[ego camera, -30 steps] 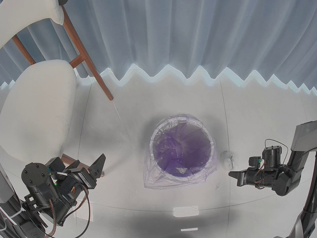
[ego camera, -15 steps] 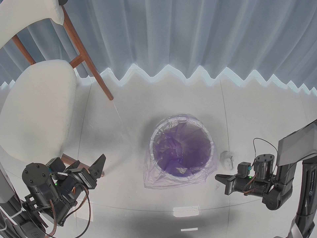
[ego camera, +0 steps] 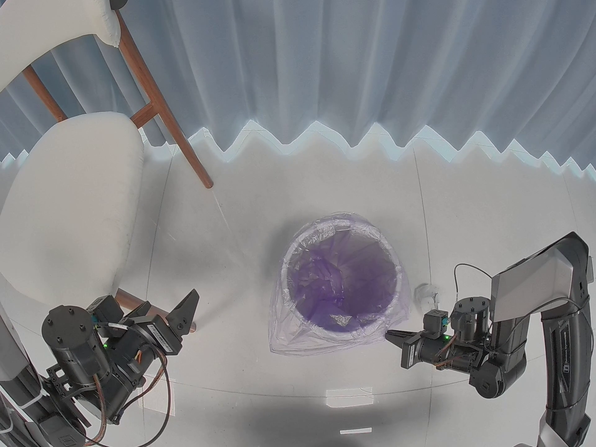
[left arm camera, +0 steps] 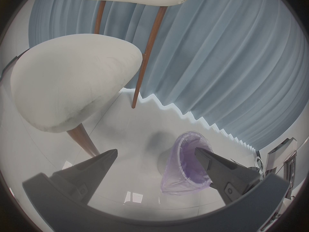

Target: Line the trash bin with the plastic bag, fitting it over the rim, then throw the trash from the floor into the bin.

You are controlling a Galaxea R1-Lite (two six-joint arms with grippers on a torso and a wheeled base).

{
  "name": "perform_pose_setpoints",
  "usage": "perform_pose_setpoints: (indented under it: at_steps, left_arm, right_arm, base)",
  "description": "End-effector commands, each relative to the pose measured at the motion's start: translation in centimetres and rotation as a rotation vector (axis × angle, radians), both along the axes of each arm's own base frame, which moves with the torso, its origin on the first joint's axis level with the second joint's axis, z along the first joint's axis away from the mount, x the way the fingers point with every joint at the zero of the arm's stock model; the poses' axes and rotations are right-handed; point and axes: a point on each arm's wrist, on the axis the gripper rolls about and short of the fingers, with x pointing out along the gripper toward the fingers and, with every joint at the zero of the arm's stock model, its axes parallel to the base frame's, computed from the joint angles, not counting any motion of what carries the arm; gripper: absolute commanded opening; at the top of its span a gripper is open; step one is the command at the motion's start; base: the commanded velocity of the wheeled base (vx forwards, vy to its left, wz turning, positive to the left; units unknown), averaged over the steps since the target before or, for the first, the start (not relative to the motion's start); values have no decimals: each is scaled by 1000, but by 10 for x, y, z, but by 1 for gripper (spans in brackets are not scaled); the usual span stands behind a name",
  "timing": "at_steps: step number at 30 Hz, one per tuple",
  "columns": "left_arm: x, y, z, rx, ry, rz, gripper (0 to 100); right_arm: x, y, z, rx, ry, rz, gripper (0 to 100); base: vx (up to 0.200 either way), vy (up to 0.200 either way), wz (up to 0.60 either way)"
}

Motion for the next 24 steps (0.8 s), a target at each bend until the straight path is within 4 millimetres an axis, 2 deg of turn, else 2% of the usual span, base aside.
perform_pose_setpoints:
  at_steps: [1,8,12,18,24]
  left_arm:
    - [-1,4,-3,9,16,15,100]
    - [5,10,-9,22,43,46,100]
    - [7,10,-13,33,61,51,100]
    - [7,10,-11,26,55,50,100]
    - [7,10,-10,23,44,71,100]
  right_arm:
    - [-2,0,17,32,-27,21,0]
    - [-15,-7,32,63,-18,27,0]
    - [-13,-7,37,92,-14,11,0]
    - [-12,-6,32,88,-3,9,0]
    - [3,2,28,101,-37,18,0]
  base:
    - [0,0,0]
    - [0,0,0]
    - [-200,0,0]
    - [-200,0,0]
    - [-167,0,0]
